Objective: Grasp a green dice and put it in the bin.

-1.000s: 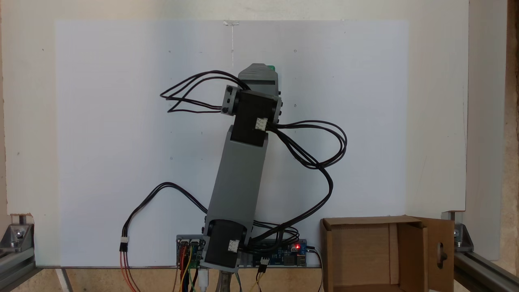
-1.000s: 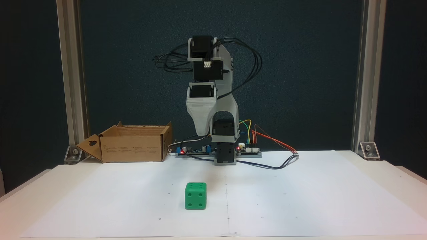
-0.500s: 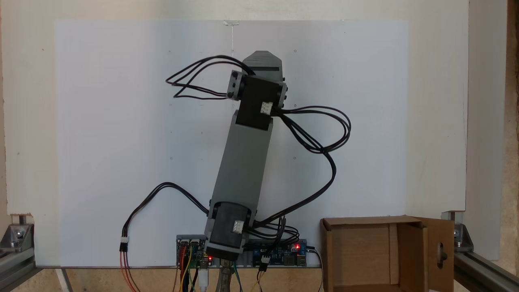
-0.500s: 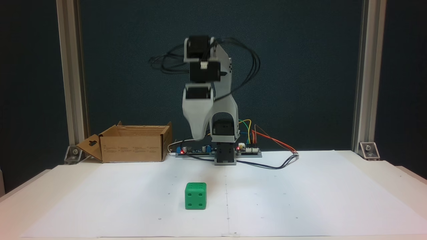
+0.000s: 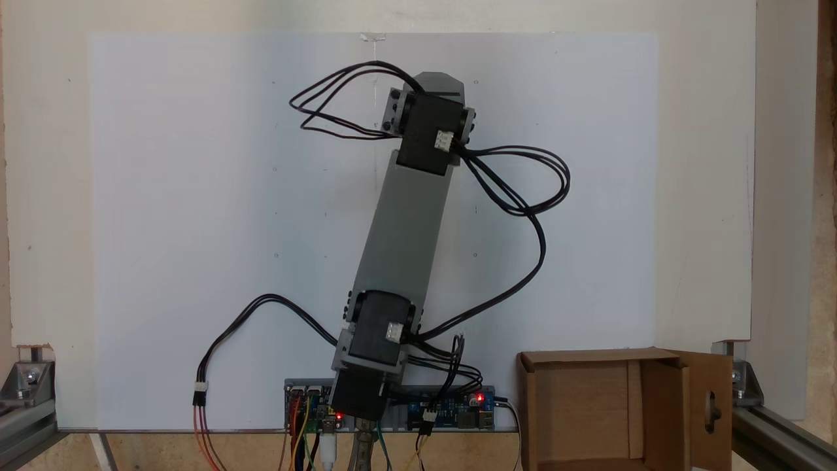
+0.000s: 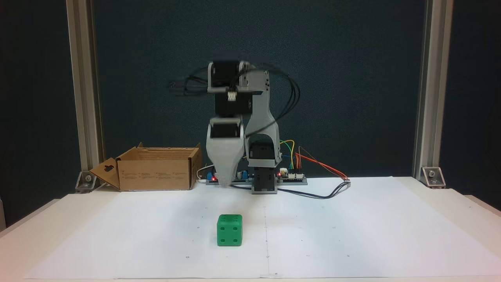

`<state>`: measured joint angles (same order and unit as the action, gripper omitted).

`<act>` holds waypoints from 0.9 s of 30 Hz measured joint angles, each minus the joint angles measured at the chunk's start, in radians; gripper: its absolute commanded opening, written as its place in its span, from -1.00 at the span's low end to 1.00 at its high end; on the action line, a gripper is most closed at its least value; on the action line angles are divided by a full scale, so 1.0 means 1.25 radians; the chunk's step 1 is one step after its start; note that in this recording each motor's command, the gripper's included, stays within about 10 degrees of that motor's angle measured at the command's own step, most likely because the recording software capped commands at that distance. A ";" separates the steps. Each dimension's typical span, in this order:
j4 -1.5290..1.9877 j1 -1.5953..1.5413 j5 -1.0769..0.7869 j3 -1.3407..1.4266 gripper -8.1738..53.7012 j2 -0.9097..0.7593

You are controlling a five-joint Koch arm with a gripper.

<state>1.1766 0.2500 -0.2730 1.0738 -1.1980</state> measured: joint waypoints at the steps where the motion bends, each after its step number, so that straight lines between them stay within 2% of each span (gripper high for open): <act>1: 0.000 0.001 0.002 -0.001 0.69 0.004; 19: -0.033 0.007 0.045 0.001 0.69 0.027; 27: -0.114 0.007 0.045 0.071 0.68 0.027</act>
<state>1.0339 0.2592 -0.2163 1.1628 -1.1643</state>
